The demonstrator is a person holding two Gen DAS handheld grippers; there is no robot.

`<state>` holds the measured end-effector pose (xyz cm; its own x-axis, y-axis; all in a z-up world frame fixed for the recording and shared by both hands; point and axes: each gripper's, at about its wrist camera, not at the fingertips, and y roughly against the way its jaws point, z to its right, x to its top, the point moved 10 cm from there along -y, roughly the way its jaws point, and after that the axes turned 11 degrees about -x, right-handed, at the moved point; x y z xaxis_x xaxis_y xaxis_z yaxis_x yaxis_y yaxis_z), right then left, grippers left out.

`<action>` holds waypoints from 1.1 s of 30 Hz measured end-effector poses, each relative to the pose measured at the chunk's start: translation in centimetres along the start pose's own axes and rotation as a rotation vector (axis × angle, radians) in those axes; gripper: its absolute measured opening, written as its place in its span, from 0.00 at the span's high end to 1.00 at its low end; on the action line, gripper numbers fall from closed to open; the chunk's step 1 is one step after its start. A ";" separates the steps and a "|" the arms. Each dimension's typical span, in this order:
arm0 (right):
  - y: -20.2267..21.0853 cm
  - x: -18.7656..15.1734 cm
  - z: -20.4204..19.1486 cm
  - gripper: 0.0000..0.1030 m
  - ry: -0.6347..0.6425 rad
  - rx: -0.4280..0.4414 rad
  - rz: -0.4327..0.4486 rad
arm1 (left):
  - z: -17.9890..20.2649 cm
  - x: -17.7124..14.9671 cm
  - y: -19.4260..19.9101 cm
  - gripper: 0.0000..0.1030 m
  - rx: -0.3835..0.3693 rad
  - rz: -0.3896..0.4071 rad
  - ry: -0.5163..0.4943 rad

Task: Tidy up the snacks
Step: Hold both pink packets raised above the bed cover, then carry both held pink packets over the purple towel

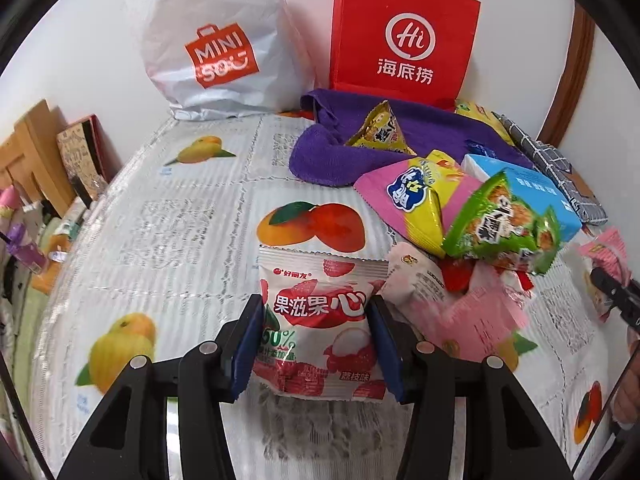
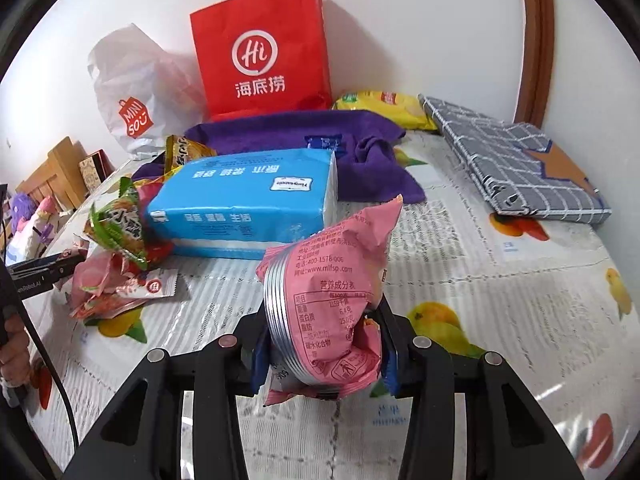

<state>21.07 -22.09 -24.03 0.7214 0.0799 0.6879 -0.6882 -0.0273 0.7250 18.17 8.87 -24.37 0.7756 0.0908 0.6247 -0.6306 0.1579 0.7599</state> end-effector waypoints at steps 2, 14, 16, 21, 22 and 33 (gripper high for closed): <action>0.9 0.3 0.2 0.58 -0.007 -0.003 0.018 | 0.4 0.1 0.9 0.52 0.006 0.013 -0.012; 5.4 1.6 1.6 0.58 -0.086 -0.002 0.053 | 6.3 1.2 6.0 0.52 -0.088 0.058 -0.034; 6.3 1.6 1.9 0.58 -0.097 -0.004 0.052 | 7.3 1.3 6.8 0.52 -0.089 0.069 -0.042; 9.2 1.9 2.5 0.58 -0.094 -0.027 0.100 | 9.4 1.0 8.5 0.52 -0.112 0.071 -0.040; 9.7 1.9 2.7 0.58 -0.097 -0.022 0.105 | 9.8 0.9 8.8 0.52 -0.117 0.074 -0.041; 14.1 2.8 3.0 0.58 -0.088 -0.039 0.176 | 13.3 1.7 11.3 0.52 -0.168 0.104 -0.068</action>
<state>13.64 -25.25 -11.81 0.5924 -0.0098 0.8056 -0.8056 0.0057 0.5924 11.97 -2.25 -12.32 0.6992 0.0499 0.7131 -0.6889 0.3133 0.6536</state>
